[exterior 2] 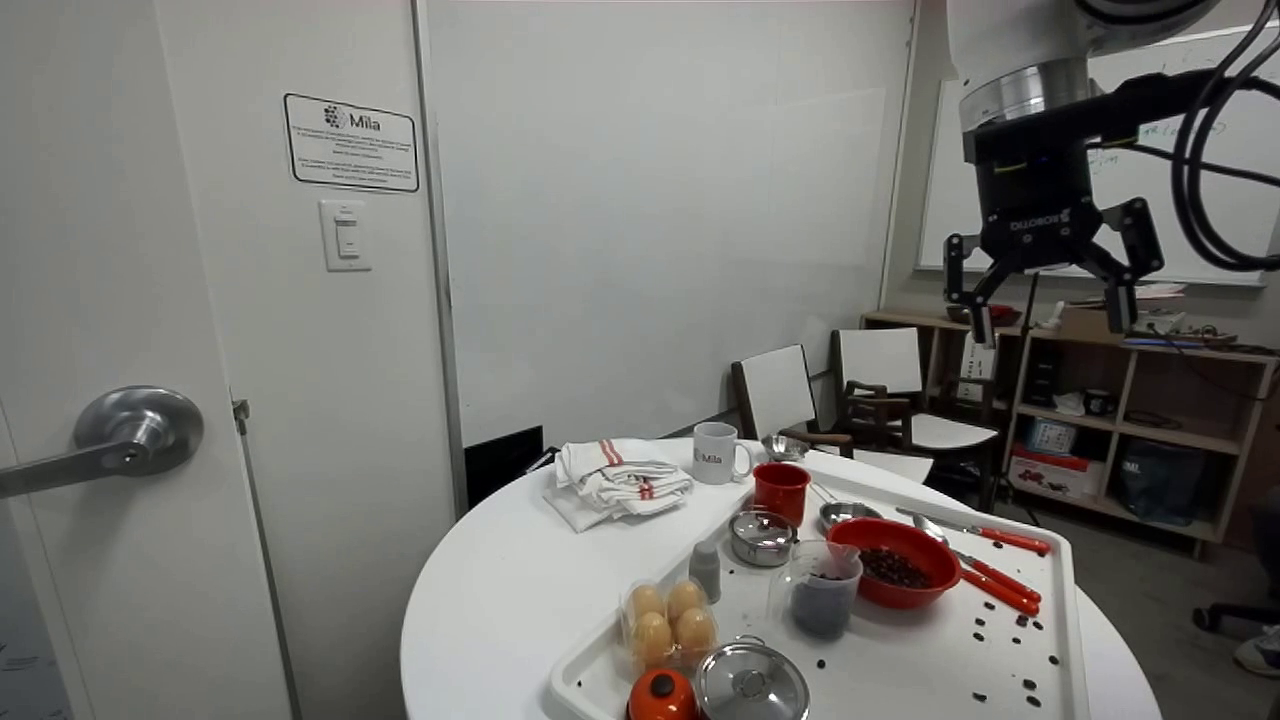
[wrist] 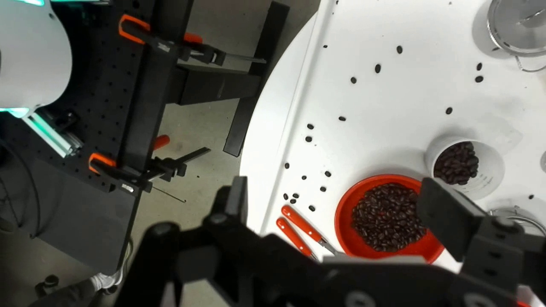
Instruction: Move some of the objects from the measuring cup slightly into the red bowl
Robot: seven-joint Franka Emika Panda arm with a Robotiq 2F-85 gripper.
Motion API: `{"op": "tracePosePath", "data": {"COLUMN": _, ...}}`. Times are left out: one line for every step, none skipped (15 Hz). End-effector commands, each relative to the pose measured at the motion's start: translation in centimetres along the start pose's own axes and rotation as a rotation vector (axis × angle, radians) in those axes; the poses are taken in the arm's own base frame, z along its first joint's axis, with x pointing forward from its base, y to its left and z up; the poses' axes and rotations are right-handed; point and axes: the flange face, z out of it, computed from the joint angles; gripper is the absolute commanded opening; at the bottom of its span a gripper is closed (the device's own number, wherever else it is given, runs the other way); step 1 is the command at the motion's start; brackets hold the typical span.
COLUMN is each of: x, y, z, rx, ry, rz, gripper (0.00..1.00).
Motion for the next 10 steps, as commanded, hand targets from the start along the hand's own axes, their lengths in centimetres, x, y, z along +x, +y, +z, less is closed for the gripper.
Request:
{"op": "tracePosePath", "data": {"x": -2.9, "y": -3.4, "z": 0.8, "rx": -0.01, "ry": 0.007, "rz": 0.008, "gripper": 1.0}}
{"op": "tracePosePath", "data": {"x": -3.5, "y": -3.7, "z": 1.2, "rx": -0.056, "ry": 0.009, "rz": -0.02, "gripper": 1.0}}
{"op": "tracePosePath", "data": {"x": -2.6, "y": -2.2, "z": 1.0, "rx": -0.02, "ry": 0.006, "rz": -0.016, "gripper": 1.0}}
{"op": "tracePosePath", "data": {"x": -3.3, "y": -2.7, "z": 1.4, "rx": -0.031, "ry": 0.006, "rz": -0.027, "gripper": 1.0}}
{"op": "tracePosePath", "data": {"x": -3.6, "y": -3.0, "z": 1.6, "rx": -0.039, "ry": 0.005, "rz": -0.032, "gripper": 1.0}}
{"op": "tracePosePath", "data": {"x": -3.8, "y": -3.2, "z": 1.8, "rx": -0.043, "ry": 0.004, "rz": -0.035, "gripper": 1.0}}
{"op": "tracePosePath", "data": {"x": -3.7, "y": -3.3, "z": 1.8, "rx": -0.045, "ry": 0.003, "rz": -0.034, "gripper": 1.0}}
{"op": "tracePosePath", "data": {"x": -3.6, "y": -3.4, "z": 1.8, "rx": -0.045, "ry": 0.003, "rz": -0.032, "gripper": 1.0}}
{"op": "tracePosePath", "data": {"x": -3.5, "y": -3.4, "z": 1.7, "rx": -0.045, "ry": 0.003, "rz": -0.031, "gripper": 1.0}}
{"op": "tracePosePath", "data": {"x": -3.2, "y": -3.5, "z": 2.0, "rx": -0.041, "ry": -0.01, "rz": -0.009, "gripper": 1.0}}
